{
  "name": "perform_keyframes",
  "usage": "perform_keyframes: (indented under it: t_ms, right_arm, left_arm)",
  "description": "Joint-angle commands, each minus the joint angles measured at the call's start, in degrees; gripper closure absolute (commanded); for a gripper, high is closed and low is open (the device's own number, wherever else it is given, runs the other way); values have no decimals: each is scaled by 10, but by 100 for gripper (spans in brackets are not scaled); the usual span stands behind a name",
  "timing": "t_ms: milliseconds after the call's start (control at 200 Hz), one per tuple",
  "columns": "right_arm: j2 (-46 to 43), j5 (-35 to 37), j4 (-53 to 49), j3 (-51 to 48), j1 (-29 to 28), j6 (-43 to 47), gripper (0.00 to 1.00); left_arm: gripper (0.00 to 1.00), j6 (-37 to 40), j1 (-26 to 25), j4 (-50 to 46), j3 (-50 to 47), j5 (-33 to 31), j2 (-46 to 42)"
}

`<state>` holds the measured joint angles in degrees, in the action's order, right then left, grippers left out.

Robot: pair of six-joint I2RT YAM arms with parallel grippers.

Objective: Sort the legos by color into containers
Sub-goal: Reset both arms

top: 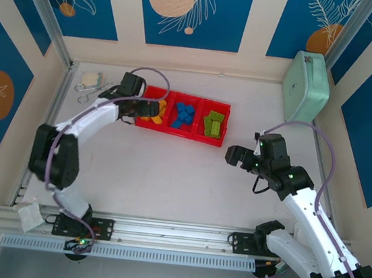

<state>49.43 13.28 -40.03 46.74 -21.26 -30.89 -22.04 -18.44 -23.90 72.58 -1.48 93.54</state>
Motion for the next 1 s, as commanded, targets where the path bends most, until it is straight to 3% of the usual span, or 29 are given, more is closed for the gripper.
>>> perform_keyframes:
  t_ms: [0,80,185,310,380,435,535,695,745,820,925,995]
  right_arm:
    - [6,55,24,-7,17,28,1]
    - [-1,79,56,-3,49,57,1]
    - [-21,80,166,-36,104,97,1]
    - [-10,-55,355,-119,180,177,1]
    - [27,-105,430,-148,200,214,1]
    - [62,-102,461,-153,201,233,1]
    - [119,-47,537,-186,212,231,1]
    - [196,-50,730,-277,238,202,1]
    - [201,-69,709,-264,237,219,1]
    - [231,-88,791,-275,228,233,1]
    - [314,-106,894,-279,220,249,1]
    - [406,-100,1018,-282,218,243,1]
  left_arm:
    - [10,29,5,94,-92,32,-119]
    - [6,52,4,189,-196,72,-201]
    - [3,94,4,274,-305,41,-282]
    - [1,114,4,348,-401,-11,-339]
    - [1,105,4,466,-463,43,-334]
    - [1,105,4,532,-492,66,-322]
    - [1,127,5,521,-498,0,-320]
    - [1,185,5,539,-539,-119,-386]
    - [1,217,6,555,-556,-150,-401]
    - [1,254,10,594,-582,-192,-397]
    - [1,258,26,629,-598,-186,-343]
    - [1,252,40,683,-610,-171,-278]
